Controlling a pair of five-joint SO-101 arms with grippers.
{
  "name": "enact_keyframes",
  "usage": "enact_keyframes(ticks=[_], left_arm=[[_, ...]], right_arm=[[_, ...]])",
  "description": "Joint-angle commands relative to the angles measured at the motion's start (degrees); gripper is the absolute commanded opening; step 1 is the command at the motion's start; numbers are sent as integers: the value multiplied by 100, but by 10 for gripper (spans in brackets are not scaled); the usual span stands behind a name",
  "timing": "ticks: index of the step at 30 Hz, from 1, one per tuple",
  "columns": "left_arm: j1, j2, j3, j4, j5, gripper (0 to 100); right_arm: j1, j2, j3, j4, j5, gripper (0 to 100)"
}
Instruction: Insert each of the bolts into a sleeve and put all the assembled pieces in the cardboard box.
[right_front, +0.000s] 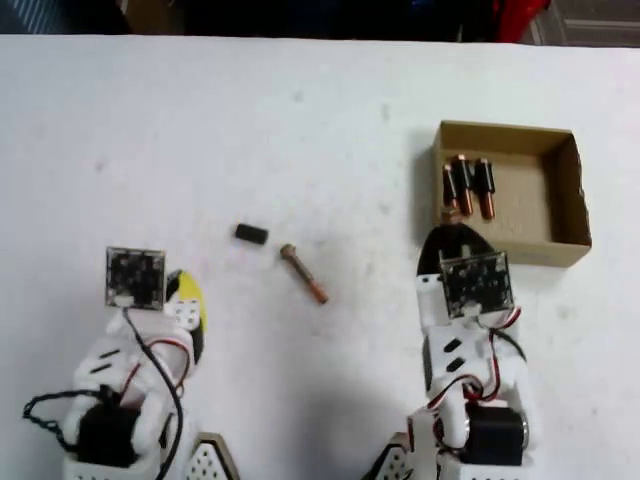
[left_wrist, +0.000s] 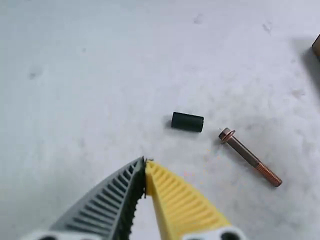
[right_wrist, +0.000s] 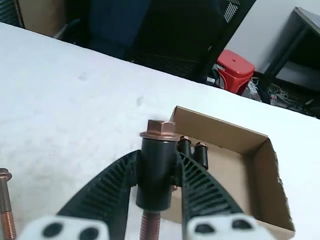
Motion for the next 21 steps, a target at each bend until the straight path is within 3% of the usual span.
enact_keyframes(ticks=[1, 14, 21], left_arm=[[-40, -22, 202, -440, -70, 23], [-22, -22, 598, -448, -79, 23], [-22, -22, 598, -448, -79, 22]], right_arm=[[251, 1051, -879, -13, 70, 18], [1103, 5455, -2426, -1437, 114, 18], [1490, 7960, -3974, -1473, 387, 18]])
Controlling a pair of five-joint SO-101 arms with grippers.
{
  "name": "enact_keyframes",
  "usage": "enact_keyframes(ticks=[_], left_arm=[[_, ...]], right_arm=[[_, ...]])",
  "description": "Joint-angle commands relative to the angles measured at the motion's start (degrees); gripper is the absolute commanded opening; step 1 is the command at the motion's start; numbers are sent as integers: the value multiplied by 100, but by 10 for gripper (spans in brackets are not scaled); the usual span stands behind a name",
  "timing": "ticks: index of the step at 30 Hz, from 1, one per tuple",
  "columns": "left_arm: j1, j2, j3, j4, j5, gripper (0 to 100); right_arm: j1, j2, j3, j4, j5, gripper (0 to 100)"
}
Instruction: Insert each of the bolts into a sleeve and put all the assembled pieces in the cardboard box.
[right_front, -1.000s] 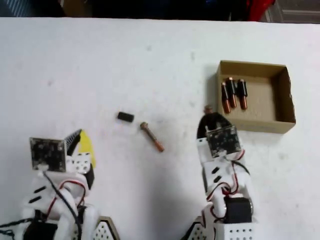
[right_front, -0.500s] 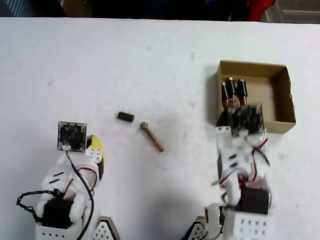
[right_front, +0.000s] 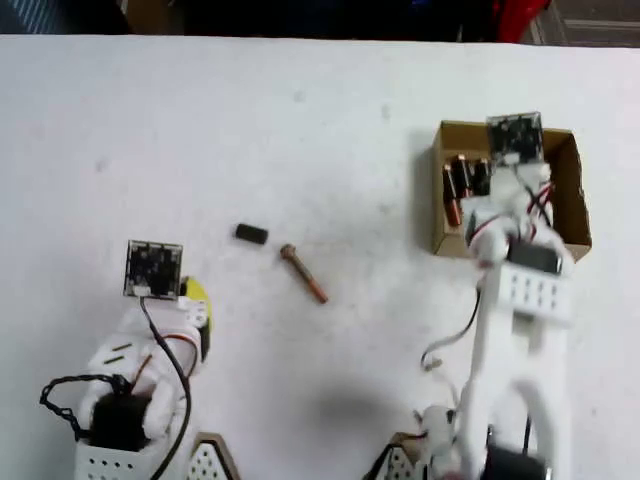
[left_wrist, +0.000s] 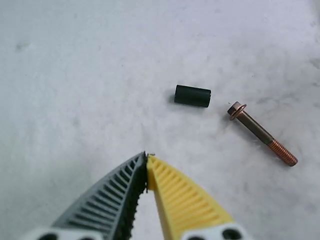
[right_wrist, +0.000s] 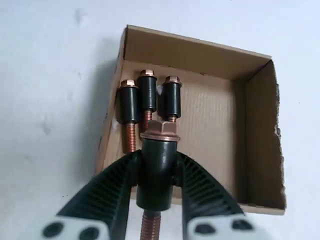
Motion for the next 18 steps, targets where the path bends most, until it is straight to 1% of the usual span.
enact_keyframes(ticks=[1, 7, 15, 18], left_arm=[[-13, -31, -26, -220, -35, 22], [-40, -31, -26, -211, -26, 23], [-40, -31, 26, -229, -35, 23], [-48, -31, 149, -448, -35, 23]], right_arm=[[224, 1147, -1187, -171, 88, 17], [409, 2923, -2549, -66, 97, 18], [435, 4602, -4580, 866, 88, 18], [426, 5086, -5204, 1165, 105, 18]])
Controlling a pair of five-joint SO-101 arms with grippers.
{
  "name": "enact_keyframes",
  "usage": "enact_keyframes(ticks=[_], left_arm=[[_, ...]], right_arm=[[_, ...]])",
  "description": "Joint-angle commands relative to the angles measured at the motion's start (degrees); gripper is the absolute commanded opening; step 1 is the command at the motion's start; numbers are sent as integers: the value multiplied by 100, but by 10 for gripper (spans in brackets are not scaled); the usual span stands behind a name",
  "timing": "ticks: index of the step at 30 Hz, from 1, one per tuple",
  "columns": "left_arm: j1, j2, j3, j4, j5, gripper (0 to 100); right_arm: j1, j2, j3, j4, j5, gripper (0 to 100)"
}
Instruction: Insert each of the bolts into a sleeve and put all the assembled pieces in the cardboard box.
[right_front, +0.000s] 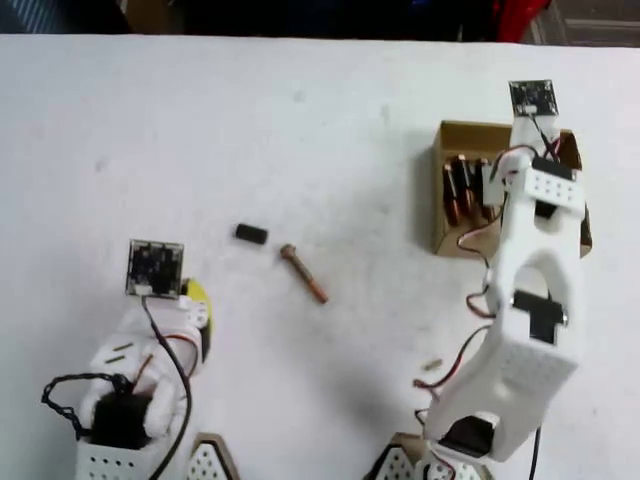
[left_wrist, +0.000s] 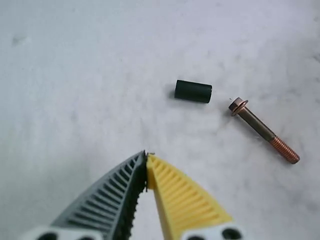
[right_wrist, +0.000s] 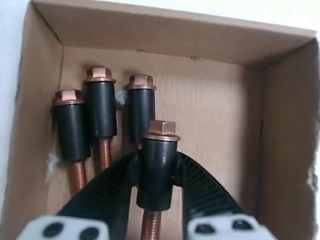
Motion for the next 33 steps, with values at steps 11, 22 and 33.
enact_keyframes(ticks=[11, 22, 33], left_arm=[[-48, -40, 132, -563, -79, 24], [-48, -40, 141, -545, -967, 23], [-75, -40, 141, -545, -1002, 22]], right_arm=[[31, 1138, -2022, 567, 70, 136], [22, 1033, -2013, 611, 79, 122], [-374, -470, -1987, 2149, 35, 116]])
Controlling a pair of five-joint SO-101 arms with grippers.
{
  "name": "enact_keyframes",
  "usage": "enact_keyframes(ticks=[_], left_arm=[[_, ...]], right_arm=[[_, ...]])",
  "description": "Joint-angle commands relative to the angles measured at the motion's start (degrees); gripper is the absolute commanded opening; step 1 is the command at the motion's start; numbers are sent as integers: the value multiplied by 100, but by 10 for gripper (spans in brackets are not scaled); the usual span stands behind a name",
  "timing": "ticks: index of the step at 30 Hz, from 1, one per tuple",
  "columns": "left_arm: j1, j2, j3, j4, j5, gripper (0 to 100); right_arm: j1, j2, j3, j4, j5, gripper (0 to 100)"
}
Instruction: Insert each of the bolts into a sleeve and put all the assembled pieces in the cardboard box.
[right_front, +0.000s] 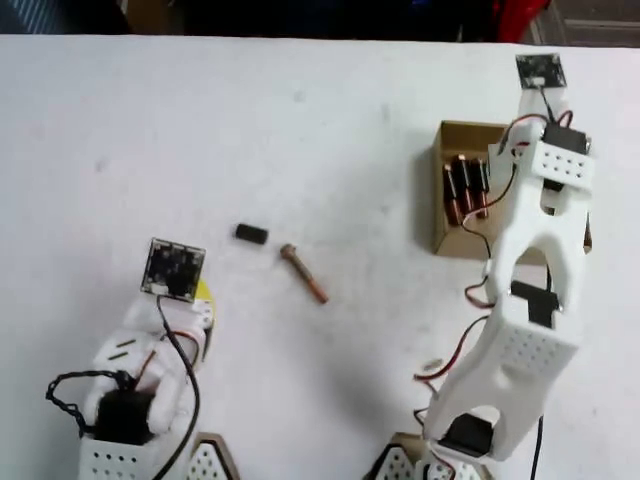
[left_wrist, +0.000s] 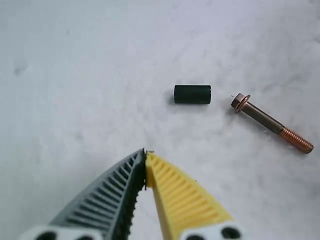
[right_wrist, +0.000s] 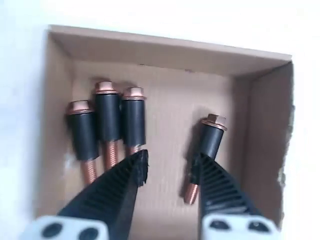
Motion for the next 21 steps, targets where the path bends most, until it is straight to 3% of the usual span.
enact_keyframes(ticks=[1, 14, 21], left_arm=[[-154, -57, -26, -185, -70, 22], [-945, -57, -70, -193, -70, 22], [-1358, -57, -79, -158, -62, 22]], right_arm=[[-356, -787, -246, 532, 35, 116], [-1912, -2475, -246, 2149, 44, 116], [-2835, -2800, -246, 2510, 70, 116]])
